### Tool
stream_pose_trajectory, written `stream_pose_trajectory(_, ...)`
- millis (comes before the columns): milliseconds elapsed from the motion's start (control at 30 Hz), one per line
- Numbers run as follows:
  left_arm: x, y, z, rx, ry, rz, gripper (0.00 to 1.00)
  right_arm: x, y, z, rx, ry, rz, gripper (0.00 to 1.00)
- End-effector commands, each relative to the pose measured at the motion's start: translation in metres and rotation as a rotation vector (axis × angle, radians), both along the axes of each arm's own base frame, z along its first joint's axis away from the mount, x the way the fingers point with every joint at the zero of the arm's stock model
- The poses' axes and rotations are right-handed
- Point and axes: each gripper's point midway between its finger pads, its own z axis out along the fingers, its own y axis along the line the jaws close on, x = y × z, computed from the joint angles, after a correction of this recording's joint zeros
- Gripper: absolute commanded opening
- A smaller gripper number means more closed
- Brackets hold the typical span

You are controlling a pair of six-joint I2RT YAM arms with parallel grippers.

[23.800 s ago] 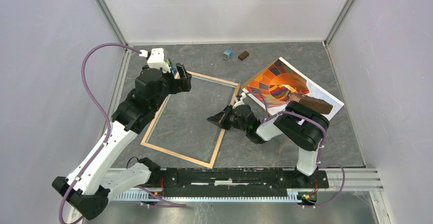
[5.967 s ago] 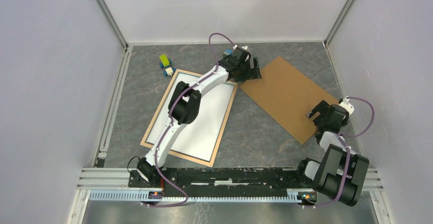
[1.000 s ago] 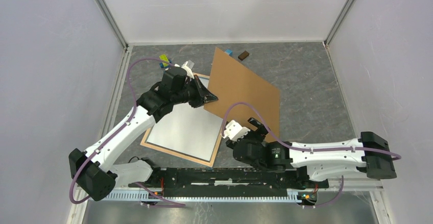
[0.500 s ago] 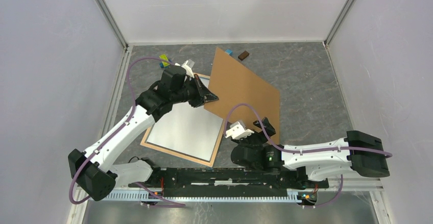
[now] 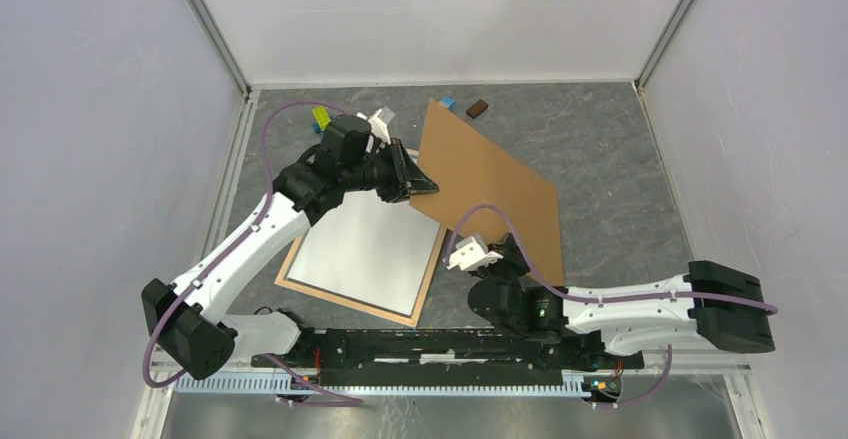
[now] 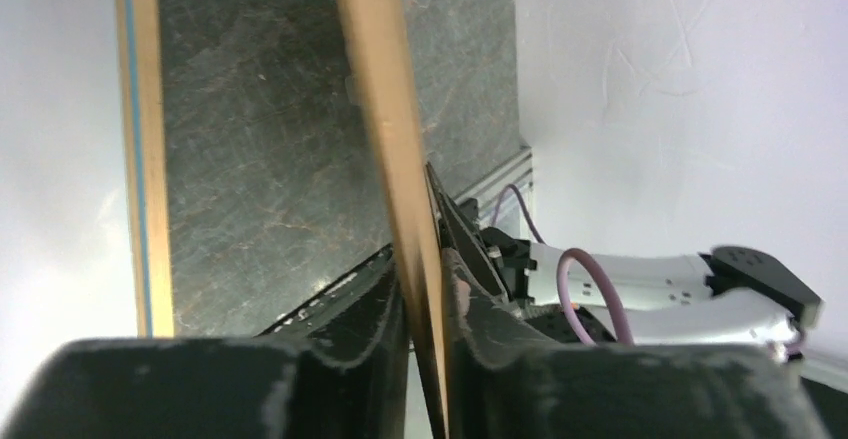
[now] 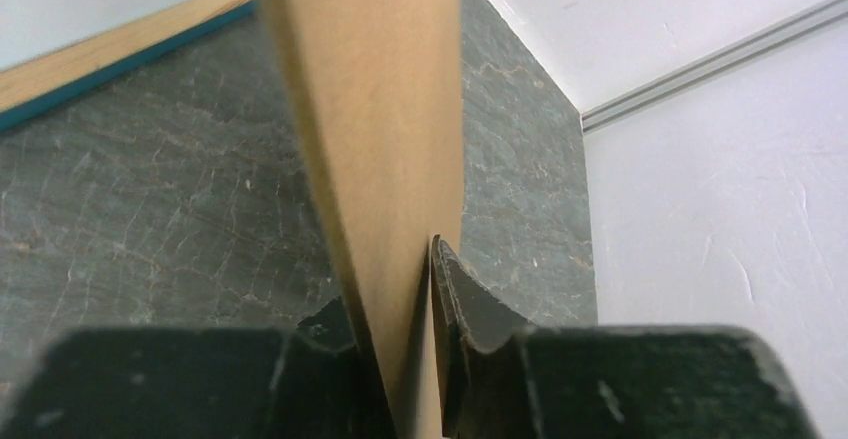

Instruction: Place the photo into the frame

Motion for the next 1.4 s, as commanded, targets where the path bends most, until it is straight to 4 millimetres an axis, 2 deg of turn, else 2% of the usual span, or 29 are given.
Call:
stream_pose_trajectory(0, -0.010, -0.007, 0.049, -0.077, -0.174, -0.132, 0.33, 0.005, -0.012, 0.033, 0.134, -0.070, -0.051, 0.14)
stream_pose_trajectory(100, -0.015, 0.003, 0.063, -0.075, -0.246, -0.117, 0.63, 0.011, -0.023, 0.046, 0.213, -0.078, -0.074, 0.00)
stream_pose_trajectory(167, -0.017, 0.013, 0.073, -0.062, -0.301, -0.081, 0.80, 0.014, -0.030, 0.055, 0.271, -0.081, -0.074, 0.00)
stream_pose_trajectory(233, -0.015, 0.035, 0.083, -0.025, -0.366, 0.021, 0.97, 0.017, -0.039, 0.063, 0.323, -0.094, -0.092, 0.00)
stream_pose_trajectory(367, -0.016, 0.094, 0.096, 0.077, -0.503, 0.256, 1.00, 0.025, -0.054, 0.075, 0.436, -0.113, -0.106, 0.00)
stream_pose_trajectory(433, -0.019, 0.126, 0.093, 0.146, -0.530, 0.370, 1.00, 0.029, -0.061, 0.082, 0.497, -0.125, -0.114, 0.00)
stream_pose_trajectory(500, -0.024, 0.146, 0.084, 0.192, -0.531, 0.435, 1.00, 0.034, -0.065, 0.089, 0.551, -0.125, -0.110, 0.00)
stream_pose_trajectory(567, -0.028, 0.152, 0.067, 0.225, -0.508, 0.436, 1.00, 0.039, -0.068, 0.096, 0.591, -0.123, -0.107, 0.00)
stream_pose_trajectory(667, -0.031, 0.136, 0.030, 0.241, -0.418, 0.356, 1.00, 0.045, -0.072, 0.107, 0.617, -0.132, -0.122, 0.00)
stream_pose_trajectory(900, -0.017, 0.057, -0.056, 0.181, -0.181, 0.089, 1.00, 0.071, -0.069, 0.162, 0.712, -0.187, -0.123, 0.00)
stream_pose_trajectory(967, -0.011, 0.039, -0.070, 0.169, -0.149, 0.044, 0.99, 0.081, -0.066, 0.175, 0.745, -0.208, -0.114, 0.00)
stream_pose_trajectory(1067, -0.002, 0.021, -0.091, 0.210, -0.119, 0.015, 0.95, 0.095, -0.063, 0.193, 0.786, -0.240, -0.094, 0.00)
stream_pose_trajectory(1200, 0.012, 0.007, -0.120, 0.304, -0.109, -0.005, 0.84, 0.113, -0.060, 0.210, 0.815, -0.256, -0.019, 0.00)
stream_pose_trajectory(1267, 0.017, 0.000, -0.136, 0.354, -0.096, -0.017, 0.78, 0.117, -0.065, 0.211, 0.811, -0.257, -0.008, 0.00)
stream_pose_trajectory(1367, 0.024, -0.008, -0.158, 0.411, -0.073, -0.024, 0.76, 0.117, -0.078, 0.204, 0.825, -0.250, -0.020, 0.00)
